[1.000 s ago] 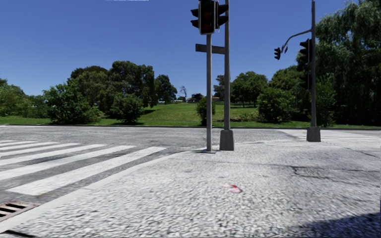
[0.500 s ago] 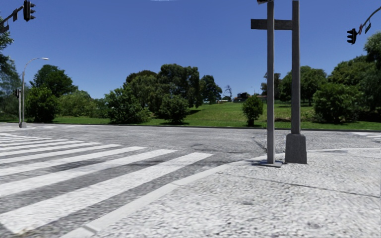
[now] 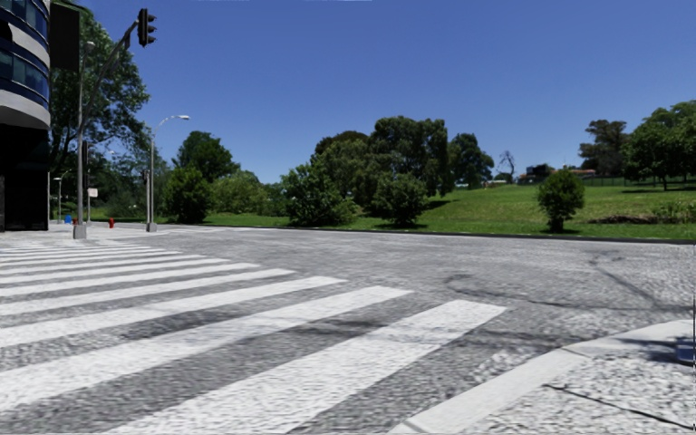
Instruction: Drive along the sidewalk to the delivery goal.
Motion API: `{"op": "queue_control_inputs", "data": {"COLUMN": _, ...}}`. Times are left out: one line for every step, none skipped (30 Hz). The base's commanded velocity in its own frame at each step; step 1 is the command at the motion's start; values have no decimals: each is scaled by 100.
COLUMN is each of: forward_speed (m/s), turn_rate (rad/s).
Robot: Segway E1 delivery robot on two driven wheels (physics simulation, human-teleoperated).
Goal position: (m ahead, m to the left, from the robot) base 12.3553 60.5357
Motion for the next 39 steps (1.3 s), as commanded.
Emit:
{"op": "queue_control_inputs", "data": {"forward_speed": 200, "turn_rate": 57}}
{"op": "queue_control_inputs", "data": {"forward_speed": 200, "turn_rate": 57}}
{"op": "queue_control_inputs", "data": {"forward_speed": 200, "turn_rate": 57}}
{"op": "queue_control_inputs", "data": {"forward_speed": 200, "turn_rate": 57}}
{"op": "queue_control_inputs", "data": {"forward_speed": 200, "turn_rate": 59}}
{"op": "queue_control_inputs", "data": {"forward_speed": 200, "turn_rate": 59}}
{"op": "queue_control_inputs", "data": {"forward_speed": 200, "turn_rate": 60}}
{"op": "queue_control_inputs", "data": {"forward_speed": 200, "turn_rate": 60}}
{"op": "queue_control_inputs", "data": {"forward_speed": 200, "turn_rate": 61}}
{"op": "queue_control_inputs", "data": {"forward_speed": 200, "turn_rate": 61}}
{"op": "queue_control_inputs", "data": {"forward_speed": 200, "turn_rate": 61}}
{"op": "queue_control_inputs", "data": {"forward_speed": 200, "turn_rate": 61}}
{"op": "queue_control_inputs", "data": {"forward_speed": 200, "turn_rate": 61}}
{"op": "queue_control_inputs", "data": {"forward_speed": 200, "turn_rate": 61}}
{"op": "queue_control_inputs", "data": {"forward_speed": 200, "turn_rate": 61}}
{"op": "queue_control_inputs", "data": {"forward_speed": 200, "turn_rate": 61}}
{"op": "queue_control_inputs", "data": {"forward_speed": 200, "turn_rate": 61}}
{"op": "queue_control_inputs", "data": {"forward_speed": 200, "turn_rate": 62}}
{"op": "queue_control_inputs", "data": {"forward_speed": 200, "turn_rate": 62}}
{"op": "queue_control_inputs", "data": {"forward_speed": 200, "turn_rate": 62}}
{"op": "queue_control_inputs", "data": {"forward_speed": 200, "turn_rate": 62}}
{"op": "queue_control_inputs", "data": {"forward_speed": 200, "turn_rate": 62}}
{"op": "queue_control_inputs", "data": {"forward_speed": 200, "turn_rate": 62}}
{"op": "queue_control_inputs", "data": {"forward_speed": 200, "turn_rate": 62}}
{"op": "queue_control_inputs", "data": {"forward_speed": 200, "turn_rate": 62}}
{"op": "queue_control_inputs", "data": {"forward_speed": 200, "turn_rate": 62}}
{"op": "queue_control_inputs", "data": {"forward_speed": 200, "turn_rate": 62}}
{"op": "queue_control_inputs", "data": {"forward_speed": 200, "turn_rate": 62}}
{"op": "queue_control_inputs", "data": {"forward_speed": 200, "turn_rate": 62}}
{"op": "queue_control_inputs", "data": {"forward_speed": 200, "turn_rate": 62}}
{"op": "queue_control_inputs", "data": {"forward_speed": 200, "turn_rate": 62}}
{"op": "queue_control_inputs", "data": {"forward_speed": 200, "turn_rate": 62}}
{"op": "queue_control_inputs", "data": {"forward_speed": 200, "turn_rate": 62}}
{"op": "queue_control_inputs", "data": {"forward_speed": 200, "turn_rate": 62}}
{"op": "queue_control_inputs", "data": {"forward_speed": 200, "turn_rate": 62}}
{"op": "queue_control_inputs", "data": {"forward_speed": 200, "turn_rate": 62}}
{"op": "queue_control_inputs", "data": {"forward_speed": 200, "turn_rate": 62}}
{"op": "queue_control_inputs", "data": {"forward_speed": 200, "turn_rate": 62}}
{"op": "queue_control_inputs", "data": {"forward_speed": 200, "turn_rate": 62}}
